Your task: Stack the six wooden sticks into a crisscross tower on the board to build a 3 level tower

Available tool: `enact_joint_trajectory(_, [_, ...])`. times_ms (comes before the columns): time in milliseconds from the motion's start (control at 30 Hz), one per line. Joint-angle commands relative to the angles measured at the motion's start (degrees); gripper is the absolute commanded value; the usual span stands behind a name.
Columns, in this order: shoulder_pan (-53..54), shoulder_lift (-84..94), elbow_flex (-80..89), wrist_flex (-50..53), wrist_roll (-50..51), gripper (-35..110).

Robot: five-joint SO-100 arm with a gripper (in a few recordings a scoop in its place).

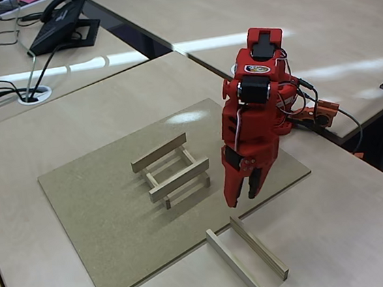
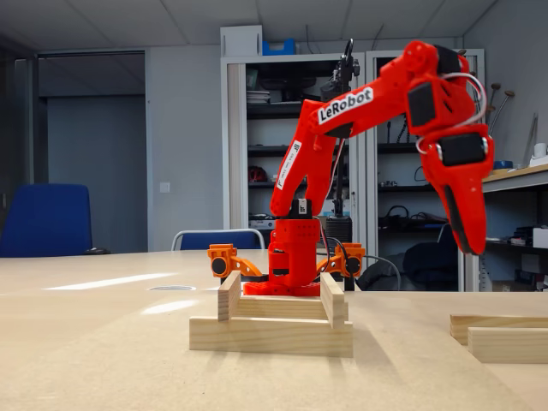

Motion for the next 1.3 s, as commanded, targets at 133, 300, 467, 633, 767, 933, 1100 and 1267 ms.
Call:
enact_joint_trajectory(133, [-3.96, -3.69, -2.72, -2.99, 1.93, 20])
enact_joint_trajectory(300, [-4.39, -5.89, -4.04, -4.57, 1.32, 21])
enact_joint_trajectory(467, [-4.57, -9.05, -6.86, -4.75, 1.58, 21])
enact_joint_trajectory(633, [-4.83, -11.6, -8.88, -6.06, 2.55, 21])
enact_joint_trajectory(767, [-5.1, -14.24, -12.04, -5.71, 3.25, 20])
enact_joint_trajectory(933, [-5.54, -16.88, -14.41, -5.71, 4.04, 20])
enact_joint_trajectory(1100, [-5.54, -19.16, -16.87, -5.8, 4.13, 20])
enact_joint_trajectory(1267, [-5.27, -21.09, -18.37, -5.8, 4.39, 20])
